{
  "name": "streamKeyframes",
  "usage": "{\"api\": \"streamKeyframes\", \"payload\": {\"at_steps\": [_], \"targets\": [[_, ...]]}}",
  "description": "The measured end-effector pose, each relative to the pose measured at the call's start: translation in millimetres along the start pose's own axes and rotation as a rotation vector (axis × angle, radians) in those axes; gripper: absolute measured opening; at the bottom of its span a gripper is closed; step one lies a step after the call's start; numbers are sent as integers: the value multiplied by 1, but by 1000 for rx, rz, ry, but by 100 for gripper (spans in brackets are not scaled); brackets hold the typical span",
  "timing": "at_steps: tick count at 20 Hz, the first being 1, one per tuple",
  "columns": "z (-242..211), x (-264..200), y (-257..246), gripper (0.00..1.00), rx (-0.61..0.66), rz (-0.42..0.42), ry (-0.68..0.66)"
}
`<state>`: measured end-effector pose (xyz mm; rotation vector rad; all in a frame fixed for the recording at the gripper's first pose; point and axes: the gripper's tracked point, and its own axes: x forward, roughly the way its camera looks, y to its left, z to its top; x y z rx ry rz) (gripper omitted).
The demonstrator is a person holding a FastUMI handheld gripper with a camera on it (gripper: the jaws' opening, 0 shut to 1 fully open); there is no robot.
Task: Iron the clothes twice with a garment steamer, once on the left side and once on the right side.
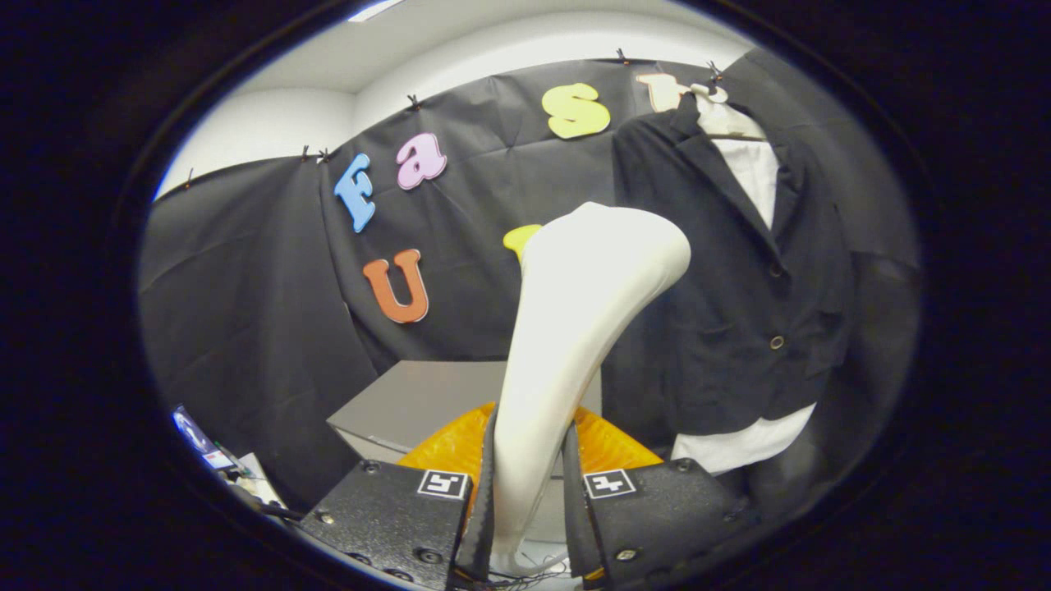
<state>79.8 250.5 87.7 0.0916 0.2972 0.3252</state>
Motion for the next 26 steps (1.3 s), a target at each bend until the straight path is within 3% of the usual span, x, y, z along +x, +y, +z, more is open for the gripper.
{"api": "streamKeyframes", "payload": {"at_steps": [8, 15, 21, 26], "targets": [[92, -4, -73, 38, -117, 24, -158], [166, 34, -128, 38, -241, 43, -219], [205, 60, -158, 38, -347, -7, -259], [216, 87, -174, 38, -346, -10, -246]]}}
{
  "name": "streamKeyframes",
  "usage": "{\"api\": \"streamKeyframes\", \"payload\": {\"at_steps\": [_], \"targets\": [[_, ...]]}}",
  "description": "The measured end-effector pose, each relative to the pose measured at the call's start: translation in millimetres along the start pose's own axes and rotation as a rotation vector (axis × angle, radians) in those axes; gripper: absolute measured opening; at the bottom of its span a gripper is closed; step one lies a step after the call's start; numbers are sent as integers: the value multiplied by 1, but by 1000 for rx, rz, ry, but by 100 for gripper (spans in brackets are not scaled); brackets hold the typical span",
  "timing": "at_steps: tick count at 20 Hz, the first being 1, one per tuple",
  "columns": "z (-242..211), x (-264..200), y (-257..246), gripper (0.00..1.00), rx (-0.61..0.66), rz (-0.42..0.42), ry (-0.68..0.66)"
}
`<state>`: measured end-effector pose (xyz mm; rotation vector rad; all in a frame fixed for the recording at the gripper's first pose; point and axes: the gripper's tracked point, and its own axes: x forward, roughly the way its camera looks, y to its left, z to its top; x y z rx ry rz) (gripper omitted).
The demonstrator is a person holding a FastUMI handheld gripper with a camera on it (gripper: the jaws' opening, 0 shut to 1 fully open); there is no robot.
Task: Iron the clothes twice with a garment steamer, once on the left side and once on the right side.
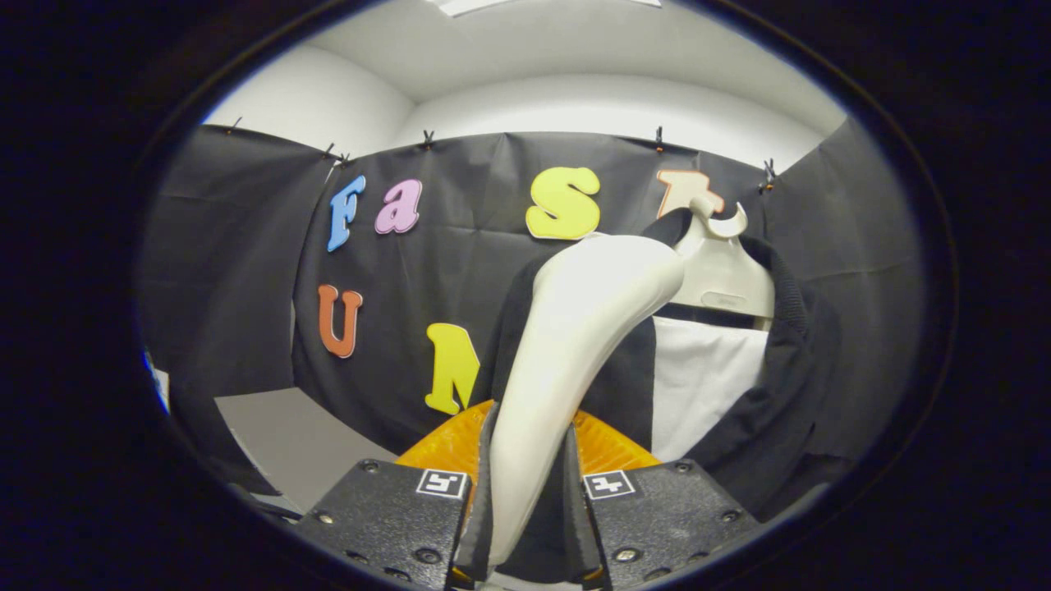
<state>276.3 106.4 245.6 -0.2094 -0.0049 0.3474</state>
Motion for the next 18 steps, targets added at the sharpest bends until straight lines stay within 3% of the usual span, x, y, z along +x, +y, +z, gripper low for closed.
{"api": "streamKeyframes", "payload": {"at_steps": [5, 18], "targets": [[-32, 2, -6, 38, 79, 23, 57], [-113, -45, 9, 38, 169, 14, 182]]}}
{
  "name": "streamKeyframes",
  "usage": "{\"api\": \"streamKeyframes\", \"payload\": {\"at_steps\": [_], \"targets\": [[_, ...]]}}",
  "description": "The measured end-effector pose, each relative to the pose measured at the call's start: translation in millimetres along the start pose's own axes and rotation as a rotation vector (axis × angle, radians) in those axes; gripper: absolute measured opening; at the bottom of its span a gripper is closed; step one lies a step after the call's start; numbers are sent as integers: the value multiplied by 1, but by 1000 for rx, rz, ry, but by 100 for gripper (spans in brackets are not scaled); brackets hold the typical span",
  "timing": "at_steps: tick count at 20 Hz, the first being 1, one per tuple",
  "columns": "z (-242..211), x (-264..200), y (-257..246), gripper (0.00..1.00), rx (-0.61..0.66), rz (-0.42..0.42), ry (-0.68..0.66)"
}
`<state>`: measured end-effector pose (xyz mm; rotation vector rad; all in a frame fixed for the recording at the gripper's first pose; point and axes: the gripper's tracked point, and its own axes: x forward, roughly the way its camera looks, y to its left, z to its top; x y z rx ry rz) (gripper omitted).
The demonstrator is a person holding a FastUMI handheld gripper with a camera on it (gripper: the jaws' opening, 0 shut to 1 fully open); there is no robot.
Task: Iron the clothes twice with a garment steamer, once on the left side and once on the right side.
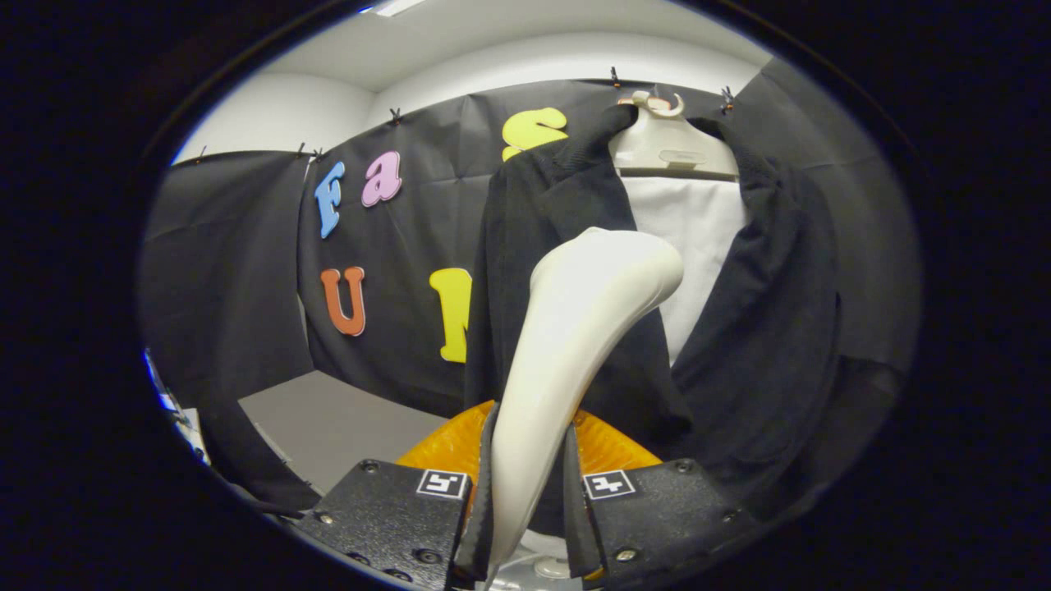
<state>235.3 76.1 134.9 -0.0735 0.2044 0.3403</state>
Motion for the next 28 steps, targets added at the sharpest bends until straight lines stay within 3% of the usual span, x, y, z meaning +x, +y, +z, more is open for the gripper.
{"api": "streamKeyframes", "payload": {"at_steps": [17, 28], "targets": [[-126, -8, 13, 38, 73, -31, 198], [-233, -7, 0, 38, 162, -67, 365]]}}
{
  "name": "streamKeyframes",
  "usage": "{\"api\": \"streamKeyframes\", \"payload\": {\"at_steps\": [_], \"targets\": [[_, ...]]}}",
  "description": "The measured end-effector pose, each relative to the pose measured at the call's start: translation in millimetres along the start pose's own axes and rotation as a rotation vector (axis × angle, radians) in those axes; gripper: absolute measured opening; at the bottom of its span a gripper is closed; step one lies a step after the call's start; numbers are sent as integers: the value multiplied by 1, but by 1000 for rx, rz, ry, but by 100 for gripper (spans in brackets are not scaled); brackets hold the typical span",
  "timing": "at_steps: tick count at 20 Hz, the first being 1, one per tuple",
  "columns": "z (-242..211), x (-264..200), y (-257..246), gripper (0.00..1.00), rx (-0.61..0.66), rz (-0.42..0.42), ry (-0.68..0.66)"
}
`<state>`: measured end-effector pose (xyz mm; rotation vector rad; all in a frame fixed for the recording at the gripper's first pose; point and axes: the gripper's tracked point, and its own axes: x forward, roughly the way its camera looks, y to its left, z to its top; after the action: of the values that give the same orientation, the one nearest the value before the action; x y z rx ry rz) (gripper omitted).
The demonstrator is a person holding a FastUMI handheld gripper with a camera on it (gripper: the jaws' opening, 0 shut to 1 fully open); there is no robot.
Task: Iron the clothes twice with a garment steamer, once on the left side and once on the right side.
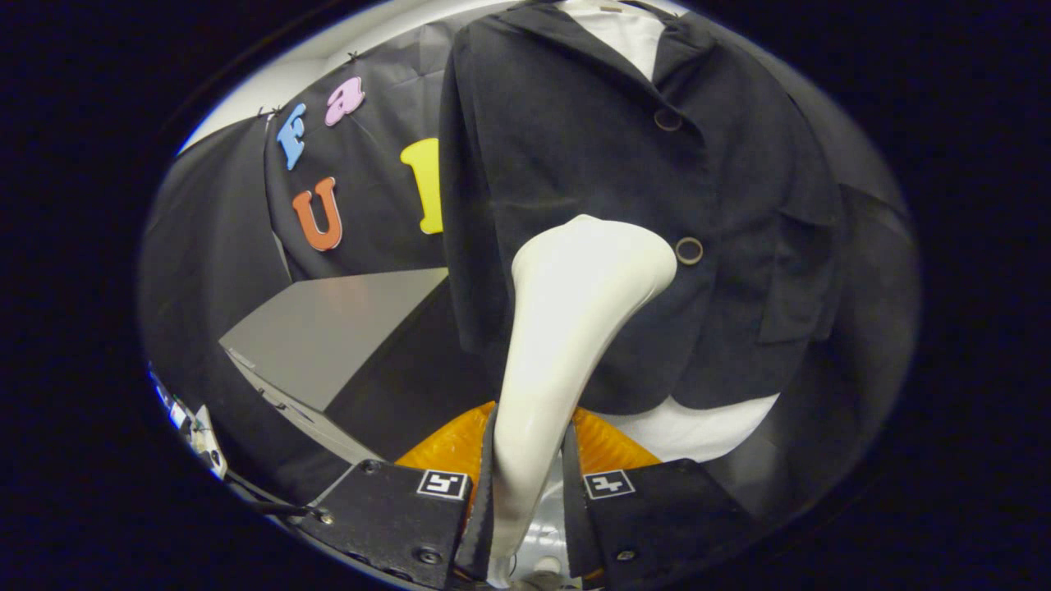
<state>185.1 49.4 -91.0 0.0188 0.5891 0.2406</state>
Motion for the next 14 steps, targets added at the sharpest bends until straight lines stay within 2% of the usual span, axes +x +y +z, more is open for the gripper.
{"api": "streamKeyframes", "payload": {"at_steps": [4, 14], "targets": [[-24, 29, 0, 38, 27, -30, 57], [-68, 50, -11, 38, 77, -93, 149]]}}
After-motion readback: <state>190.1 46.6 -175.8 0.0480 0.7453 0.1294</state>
